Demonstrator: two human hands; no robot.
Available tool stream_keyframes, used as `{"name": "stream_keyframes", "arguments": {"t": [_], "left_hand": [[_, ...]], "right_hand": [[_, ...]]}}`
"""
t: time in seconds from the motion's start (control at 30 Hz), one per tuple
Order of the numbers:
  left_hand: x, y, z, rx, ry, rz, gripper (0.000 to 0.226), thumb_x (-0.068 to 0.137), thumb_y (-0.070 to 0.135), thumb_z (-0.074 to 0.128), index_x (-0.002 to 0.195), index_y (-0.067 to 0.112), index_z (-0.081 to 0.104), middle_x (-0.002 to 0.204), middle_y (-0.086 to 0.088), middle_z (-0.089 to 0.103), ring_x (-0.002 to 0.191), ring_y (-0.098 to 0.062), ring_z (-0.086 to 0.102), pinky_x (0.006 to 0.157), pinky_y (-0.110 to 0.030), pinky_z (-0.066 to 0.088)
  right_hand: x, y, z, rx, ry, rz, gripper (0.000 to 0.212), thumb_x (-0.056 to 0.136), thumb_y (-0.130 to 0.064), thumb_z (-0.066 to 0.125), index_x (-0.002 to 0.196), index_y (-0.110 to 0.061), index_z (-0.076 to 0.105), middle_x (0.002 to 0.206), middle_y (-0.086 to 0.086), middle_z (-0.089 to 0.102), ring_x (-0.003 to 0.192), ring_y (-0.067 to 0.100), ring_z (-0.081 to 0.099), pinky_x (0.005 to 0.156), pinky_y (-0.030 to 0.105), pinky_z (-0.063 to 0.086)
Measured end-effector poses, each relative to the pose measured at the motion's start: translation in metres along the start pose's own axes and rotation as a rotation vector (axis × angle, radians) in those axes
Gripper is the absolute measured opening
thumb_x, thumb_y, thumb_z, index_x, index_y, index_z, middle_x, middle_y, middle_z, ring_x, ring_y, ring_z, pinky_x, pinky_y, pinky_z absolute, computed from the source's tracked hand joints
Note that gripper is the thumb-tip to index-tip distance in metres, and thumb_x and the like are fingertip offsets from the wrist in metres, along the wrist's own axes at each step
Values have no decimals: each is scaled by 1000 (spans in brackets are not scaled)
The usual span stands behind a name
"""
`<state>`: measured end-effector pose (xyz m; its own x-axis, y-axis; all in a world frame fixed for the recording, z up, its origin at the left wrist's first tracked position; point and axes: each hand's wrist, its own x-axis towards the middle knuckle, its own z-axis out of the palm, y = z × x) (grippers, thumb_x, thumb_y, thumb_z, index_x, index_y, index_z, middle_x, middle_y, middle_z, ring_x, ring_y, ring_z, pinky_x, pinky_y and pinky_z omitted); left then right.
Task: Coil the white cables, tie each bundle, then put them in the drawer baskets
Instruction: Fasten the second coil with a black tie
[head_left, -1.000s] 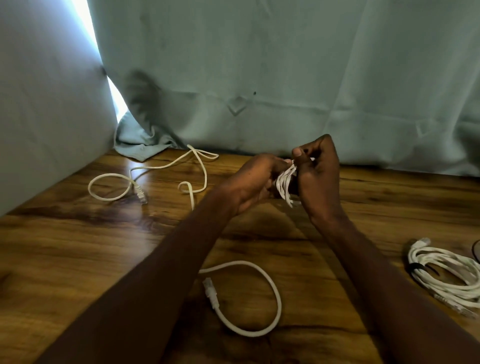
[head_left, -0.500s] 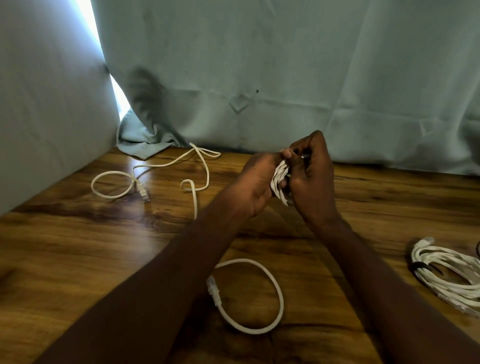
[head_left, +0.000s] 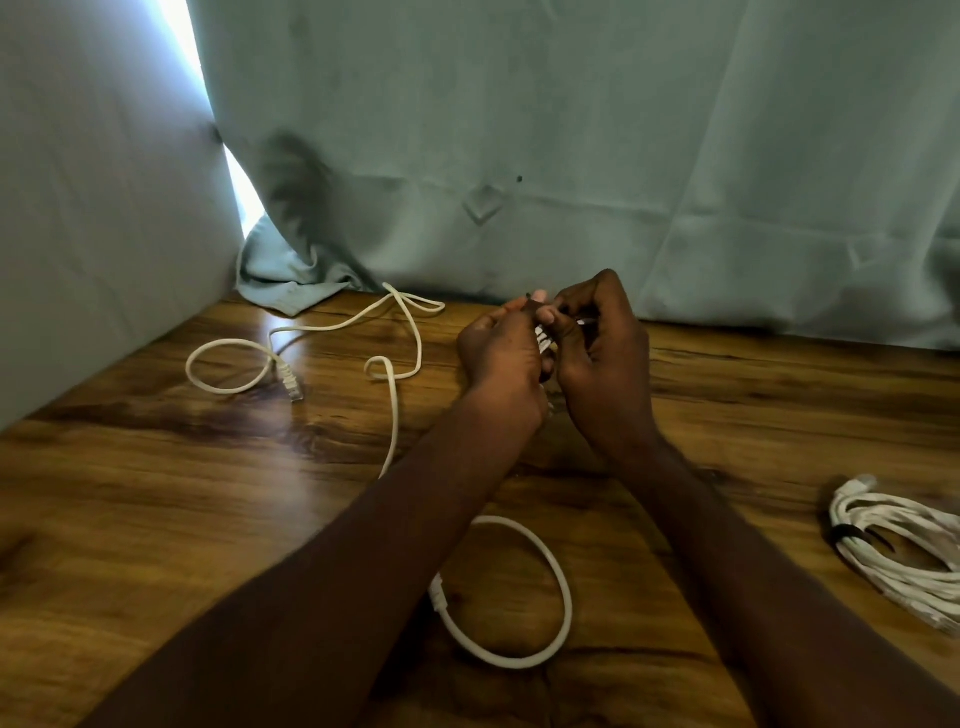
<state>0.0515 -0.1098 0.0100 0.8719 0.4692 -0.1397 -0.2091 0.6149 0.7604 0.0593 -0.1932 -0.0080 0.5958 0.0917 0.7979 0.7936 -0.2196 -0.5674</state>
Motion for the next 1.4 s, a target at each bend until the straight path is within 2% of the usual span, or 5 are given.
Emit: {"name": "stream_keyframes", "arguments": {"t": [0.3,0.63,0.93,1.2,1.4], "left_hand": [[6,4,-7,28,71,146,8,96,7,67,102,4,62,82,-13,72,52,-17,63,35,-19,36],[14,5,-11,264,100,415,17,104,16,57,117,9,62,83,-5,75,51,-16,63,34,-22,39],[26,9,-18,383,200,589,2,103,10,53,101,11,53,79,-10,72,53,1,64,53,-9,43],[31,8,-18,455,175,617,13,101,12,57,90,18,52,82,-9,72,68,-19,72,63,-18,50],[31,3,-18,521,156,621,16,100,15,60,85,19,55,76,-8,72,65,-13,71,59,-15,46]], "right_hand": [[3,-8,-4,133,-121,117,14,94,7,67,94,9,53,89,8,65,81,-2,66,65,12,51],[10,0,-10,229,-217,219,20,92,1,72,89,4,52,92,20,66,93,21,69,85,36,56],[21,2,-33,227,-328,269,18,82,-8,84,79,-5,66,103,14,72,95,14,69,89,27,54],[31,-1,-72,519,-607,408,43,62,-41,95,74,-13,65,85,10,66,75,22,53,61,29,41],[33,3,-89,791,-840,525,36,70,-23,94,76,-9,61,79,13,57,66,15,52,51,24,41]]}}
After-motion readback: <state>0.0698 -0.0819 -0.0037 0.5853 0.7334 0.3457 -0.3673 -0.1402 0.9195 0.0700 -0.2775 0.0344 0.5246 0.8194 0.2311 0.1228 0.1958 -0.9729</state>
